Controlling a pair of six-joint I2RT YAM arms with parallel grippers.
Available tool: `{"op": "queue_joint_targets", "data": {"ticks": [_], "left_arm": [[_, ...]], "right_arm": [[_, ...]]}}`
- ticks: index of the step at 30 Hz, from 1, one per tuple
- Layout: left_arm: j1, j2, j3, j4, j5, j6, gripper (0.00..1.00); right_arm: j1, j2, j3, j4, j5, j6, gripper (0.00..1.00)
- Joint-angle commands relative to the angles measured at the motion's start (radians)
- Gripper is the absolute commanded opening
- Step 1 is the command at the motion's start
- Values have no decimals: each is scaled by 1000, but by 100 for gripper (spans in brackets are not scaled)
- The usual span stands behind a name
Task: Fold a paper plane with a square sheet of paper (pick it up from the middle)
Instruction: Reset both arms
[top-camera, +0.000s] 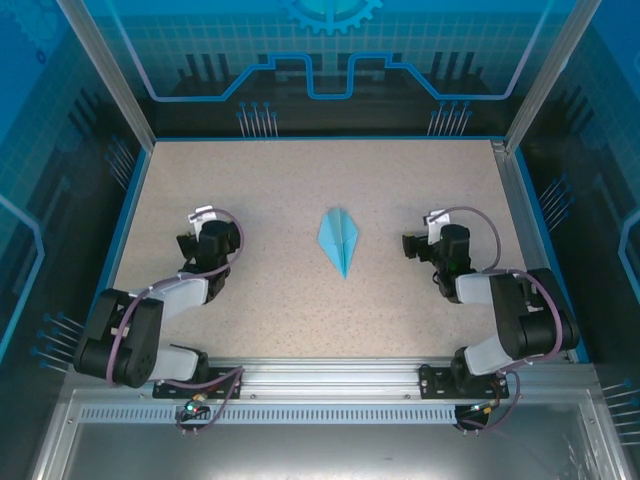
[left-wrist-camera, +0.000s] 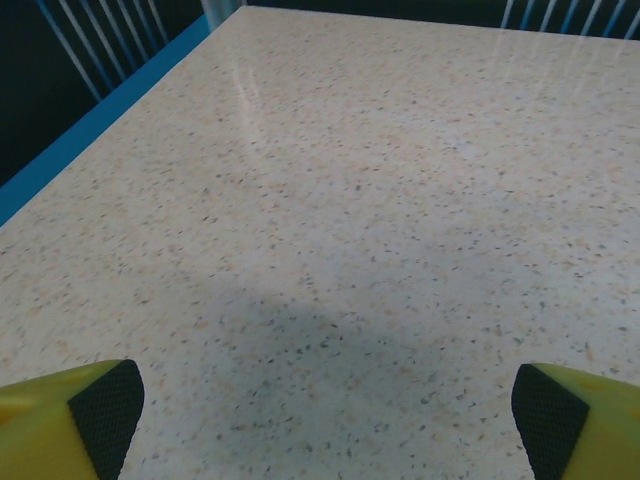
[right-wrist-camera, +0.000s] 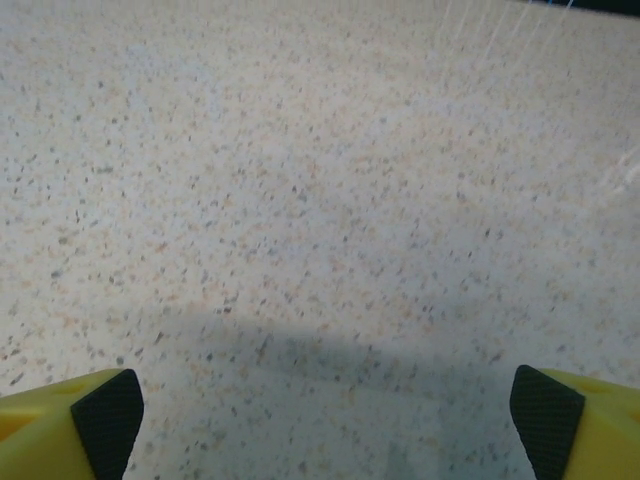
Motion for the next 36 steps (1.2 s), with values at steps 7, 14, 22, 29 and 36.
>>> {"op": "queue_joint_targets", "data": {"ticks": [7, 14, 22, 29, 36], "left_arm": [[79, 169, -86, 448, 308, 134, 99], [114, 151, -34, 312, 341, 92, 99], [115, 150, -33, 310, 341, 91, 99], [115, 149, -34, 309, 341, 90, 99], [114, 150, -32, 310, 341, 90, 99]], "right_arm": [[-29, 5, 31, 66, -40, 8, 99], [-35, 4, 32, 61, -60, 8, 99], [-34, 5, 33, 60, -59, 8, 99], [-34, 5, 33, 59, -59, 8, 99], [-35, 5, 33, 59, -59, 9, 99]]}}
